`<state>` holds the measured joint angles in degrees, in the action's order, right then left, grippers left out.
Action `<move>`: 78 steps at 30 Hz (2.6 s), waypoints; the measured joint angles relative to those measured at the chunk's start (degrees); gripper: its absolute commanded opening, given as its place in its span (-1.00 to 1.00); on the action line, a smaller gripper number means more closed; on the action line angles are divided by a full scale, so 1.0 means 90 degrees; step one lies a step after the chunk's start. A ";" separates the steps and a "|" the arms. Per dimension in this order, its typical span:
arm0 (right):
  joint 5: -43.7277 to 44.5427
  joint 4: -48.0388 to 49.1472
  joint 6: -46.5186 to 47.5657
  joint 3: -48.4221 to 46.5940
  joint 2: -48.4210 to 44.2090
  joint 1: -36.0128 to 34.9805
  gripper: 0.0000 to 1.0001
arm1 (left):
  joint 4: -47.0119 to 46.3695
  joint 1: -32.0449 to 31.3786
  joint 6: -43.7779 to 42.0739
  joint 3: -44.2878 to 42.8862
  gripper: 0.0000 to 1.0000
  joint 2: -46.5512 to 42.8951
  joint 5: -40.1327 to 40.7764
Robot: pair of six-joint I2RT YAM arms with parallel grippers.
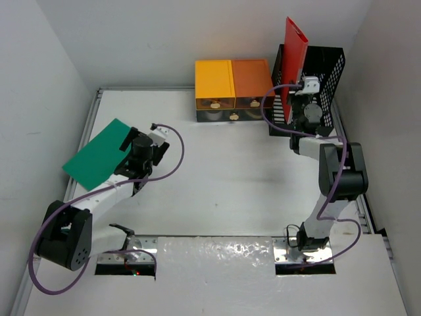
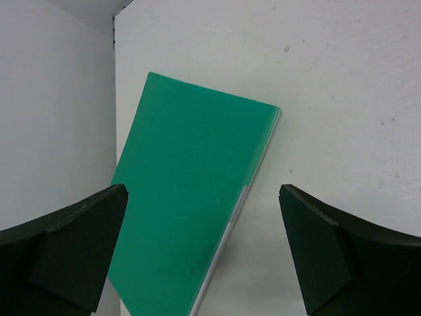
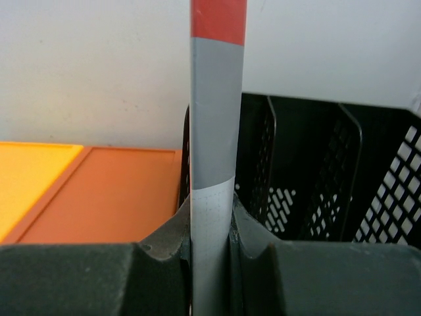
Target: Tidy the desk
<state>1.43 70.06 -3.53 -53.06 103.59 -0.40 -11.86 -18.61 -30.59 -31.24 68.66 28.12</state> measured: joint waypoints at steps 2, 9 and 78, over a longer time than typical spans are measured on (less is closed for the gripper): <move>0.0010 0.0087 -0.0007 0.0000 0.0136 0.0000 -1.00 | -0.0019 0.0000 -0.0053 0.0024 0.99 0.0002 0.0034; 0.0019 0.0352 -0.0019 0.0000 0.0597 0.0000 -1.00 | -0.0114 0.0029 -0.0126 0.0032 0.99 0.0002 0.0092; -0.1175 -0.2698 -0.1557 -0.2497 -0.0058 0.0996 -1.00 | -0.0221 0.0119 -0.0287 0.0141 0.99 0.0163 0.0012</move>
<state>-9.15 45.78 -17.54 -75.53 103.07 8.56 -13.85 -17.54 -33.17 -29.98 70.13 28.23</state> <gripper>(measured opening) 0.128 0.996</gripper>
